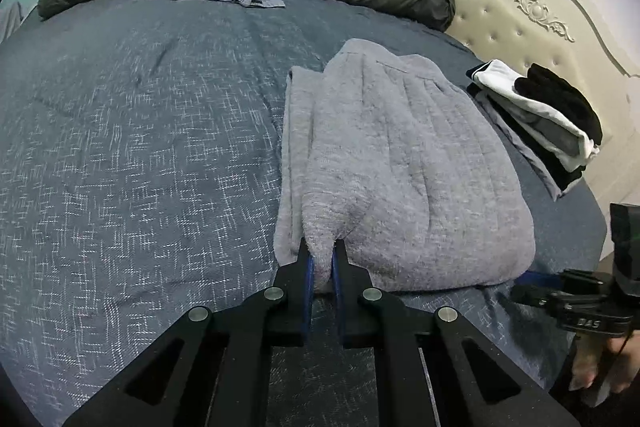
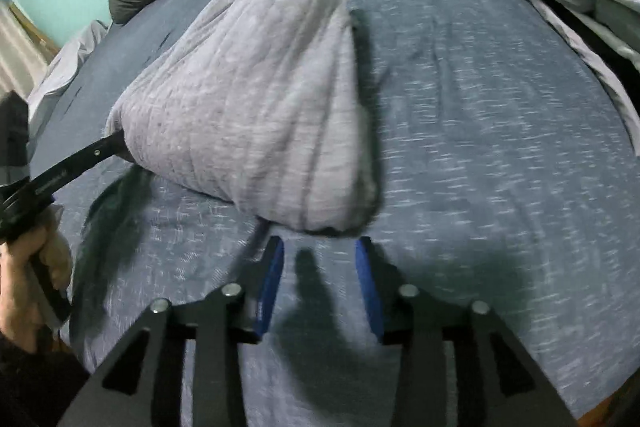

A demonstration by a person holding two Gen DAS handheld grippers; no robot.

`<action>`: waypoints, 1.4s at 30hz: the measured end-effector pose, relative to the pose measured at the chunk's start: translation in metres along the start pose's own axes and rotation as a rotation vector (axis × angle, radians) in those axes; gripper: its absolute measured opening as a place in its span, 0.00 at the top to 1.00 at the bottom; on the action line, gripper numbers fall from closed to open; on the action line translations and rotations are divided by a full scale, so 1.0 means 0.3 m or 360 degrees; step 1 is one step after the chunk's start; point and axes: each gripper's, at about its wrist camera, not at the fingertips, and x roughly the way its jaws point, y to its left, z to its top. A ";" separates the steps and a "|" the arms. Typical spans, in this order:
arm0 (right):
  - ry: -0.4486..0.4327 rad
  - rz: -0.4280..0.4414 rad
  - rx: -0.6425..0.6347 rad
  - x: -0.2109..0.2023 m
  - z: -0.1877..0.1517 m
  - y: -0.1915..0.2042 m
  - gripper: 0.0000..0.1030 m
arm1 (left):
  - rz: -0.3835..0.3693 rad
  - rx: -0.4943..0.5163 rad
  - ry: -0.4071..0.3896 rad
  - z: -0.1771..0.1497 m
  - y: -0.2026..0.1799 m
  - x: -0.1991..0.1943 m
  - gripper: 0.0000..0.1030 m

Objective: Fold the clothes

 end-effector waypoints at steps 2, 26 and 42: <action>-0.0017 -0.0080 0.0035 0.026 0.007 0.017 0.57 | -0.0003 0.0000 0.0000 -0.002 0.001 0.000 0.91; -0.0212 -0.0249 -0.0344 -0.017 0.054 0.068 0.94 | -0.0021 -0.0020 0.0028 -0.007 -0.008 0.011 0.92; -0.0035 -0.0052 -0.0267 -0.049 0.080 -0.162 0.82 | -0.0084 -0.0147 0.0097 0.003 0.024 -0.036 0.83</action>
